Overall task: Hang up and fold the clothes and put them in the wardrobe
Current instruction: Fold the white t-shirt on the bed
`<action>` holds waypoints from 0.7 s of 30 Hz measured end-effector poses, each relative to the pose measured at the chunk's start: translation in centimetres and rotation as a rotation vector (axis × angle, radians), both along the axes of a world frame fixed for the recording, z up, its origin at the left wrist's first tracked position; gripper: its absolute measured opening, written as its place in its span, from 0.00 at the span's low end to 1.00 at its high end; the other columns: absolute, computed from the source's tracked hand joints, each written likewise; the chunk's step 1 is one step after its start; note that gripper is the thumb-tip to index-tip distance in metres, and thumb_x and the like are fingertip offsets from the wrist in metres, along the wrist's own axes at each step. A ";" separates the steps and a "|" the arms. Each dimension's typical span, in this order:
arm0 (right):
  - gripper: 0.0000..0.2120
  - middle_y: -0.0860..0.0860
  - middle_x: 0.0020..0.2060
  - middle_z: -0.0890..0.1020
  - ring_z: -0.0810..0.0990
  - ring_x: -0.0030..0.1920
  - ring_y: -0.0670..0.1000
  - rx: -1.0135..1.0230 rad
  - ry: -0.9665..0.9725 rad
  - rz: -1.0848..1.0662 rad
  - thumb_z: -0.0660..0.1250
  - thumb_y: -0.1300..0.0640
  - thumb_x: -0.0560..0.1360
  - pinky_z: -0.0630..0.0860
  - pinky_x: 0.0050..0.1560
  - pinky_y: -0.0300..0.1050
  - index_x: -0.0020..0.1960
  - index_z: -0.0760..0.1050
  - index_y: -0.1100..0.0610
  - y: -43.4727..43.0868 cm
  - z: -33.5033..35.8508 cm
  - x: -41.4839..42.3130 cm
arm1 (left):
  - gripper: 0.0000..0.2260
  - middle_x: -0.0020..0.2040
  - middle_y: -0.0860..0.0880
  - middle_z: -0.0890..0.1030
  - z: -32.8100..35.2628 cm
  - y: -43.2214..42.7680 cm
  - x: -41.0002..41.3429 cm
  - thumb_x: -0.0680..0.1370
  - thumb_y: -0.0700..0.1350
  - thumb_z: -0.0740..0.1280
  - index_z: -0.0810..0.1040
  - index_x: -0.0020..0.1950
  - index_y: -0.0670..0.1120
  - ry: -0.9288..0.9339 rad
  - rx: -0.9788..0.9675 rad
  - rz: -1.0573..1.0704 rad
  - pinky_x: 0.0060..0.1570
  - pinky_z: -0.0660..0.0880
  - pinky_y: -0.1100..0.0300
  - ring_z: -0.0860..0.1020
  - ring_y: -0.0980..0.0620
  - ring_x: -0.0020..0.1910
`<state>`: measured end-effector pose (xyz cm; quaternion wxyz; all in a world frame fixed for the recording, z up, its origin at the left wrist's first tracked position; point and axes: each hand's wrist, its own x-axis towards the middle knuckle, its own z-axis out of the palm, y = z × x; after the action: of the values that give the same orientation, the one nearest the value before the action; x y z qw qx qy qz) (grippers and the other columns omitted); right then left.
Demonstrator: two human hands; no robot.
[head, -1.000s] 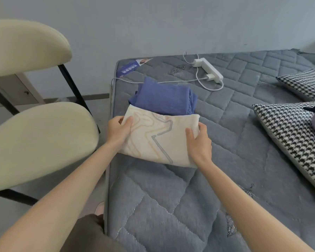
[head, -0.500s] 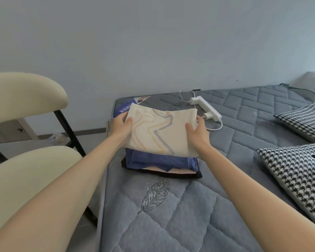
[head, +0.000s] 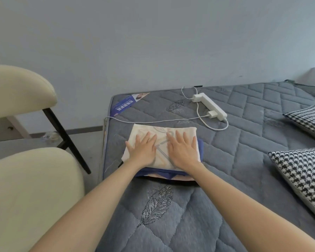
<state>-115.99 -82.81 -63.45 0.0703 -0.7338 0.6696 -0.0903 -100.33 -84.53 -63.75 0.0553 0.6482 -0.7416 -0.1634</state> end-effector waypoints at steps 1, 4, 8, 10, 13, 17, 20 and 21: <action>0.23 0.50 0.79 0.50 0.44 0.78 0.55 0.053 0.019 -0.022 0.44 0.47 0.83 0.38 0.74 0.63 0.78 0.50 0.44 -0.2 -0.8 -0.4 | 0.22 0.79 0.56 0.44 -0.6 -0.1 -0.3 0.83 0.54 0.45 0.48 0.78 0.60 -0.027 0.038 0.033 0.68 0.41 0.31 0.41 0.41 0.77; 0.24 0.45 0.78 0.43 0.38 0.78 0.53 0.125 -0.080 -0.140 0.44 0.41 0.82 0.40 0.73 0.66 0.77 0.47 0.37 -0.5 -3.2 -1.7 | 0.21 0.78 0.58 0.38 -2.3 -0.6 -0.6 0.82 0.57 0.43 0.46 0.75 0.67 -0.010 0.050 0.107 0.67 0.42 0.29 0.38 0.37 0.76; 0.25 0.41 0.77 0.37 0.39 0.76 0.63 0.178 -0.327 -0.311 0.46 0.34 0.79 0.48 0.72 0.68 0.75 0.47 0.31 -0.9 -4.1 -1.9 | 0.21 0.77 0.56 0.34 -3.2 -2.1 -0.1 0.80 0.64 0.44 0.45 0.73 0.72 0.106 0.077 0.232 0.68 0.51 0.31 0.48 0.33 0.75; 0.28 0.41 0.76 0.35 0.46 0.75 0.67 0.150 -0.403 -0.375 0.48 0.31 0.77 0.54 0.71 0.68 0.74 0.45 0.31 -1.1 -4.3 -1.7 | 0.24 0.78 0.52 0.35 -3.6 -2.6 0.3 0.78 0.67 0.47 0.46 0.74 0.71 0.178 0.058 0.284 0.69 0.54 0.33 0.55 0.33 0.74; 0.33 0.52 0.78 0.42 0.62 0.70 0.67 0.149 -0.541 -0.531 0.52 0.28 0.73 0.62 0.67 0.64 0.73 0.41 0.31 -1.2 -4.7 -1.9 | 0.29 0.79 0.43 0.42 -4.5 -3.0 1.0 0.74 0.72 0.50 0.45 0.73 0.71 0.327 0.068 0.380 0.70 0.58 0.40 0.61 0.33 0.72; 0.34 0.59 0.73 0.61 0.68 0.66 0.66 0.160 -0.549 -0.593 0.51 0.25 0.71 0.61 0.67 0.66 0.71 0.39 0.28 -1.2 -5.3 -2.0 | 0.35 0.75 0.38 0.60 -5.4 -3.2 1.5 0.69 0.77 0.52 0.42 0.73 0.72 0.388 0.106 0.446 0.69 0.60 0.40 0.65 0.34 0.70; 0.35 0.60 0.76 0.56 0.63 0.70 0.67 0.208 -0.517 -0.623 0.50 0.23 0.69 0.53 0.69 0.70 0.70 0.37 0.26 -1.3 -5.4 -2.1 | 0.42 0.75 0.41 0.62 -5.3 -3.4 1.8 0.64 0.80 0.54 0.41 0.73 0.71 0.453 0.151 0.464 0.70 0.58 0.39 0.62 0.36 0.72; 0.35 0.60 0.76 0.55 0.63 0.70 0.68 0.216 -0.529 -0.623 0.50 0.23 0.69 0.52 0.69 0.70 0.70 0.36 0.25 -1.3 -5.4 -2.2 | 0.44 0.75 0.43 0.63 -5.3 -3.5 2.1 0.61 0.80 0.55 0.41 0.73 0.71 0.486 0.166 0.456 0.70 0.58 0.40 0.63 0.37 0.72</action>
<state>-118.18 -84.10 -68.81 0.2857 -0.4361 0.8241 -0.2215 -98.27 -88.00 -69.02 0.2124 0.7417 -0.5271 -0.3562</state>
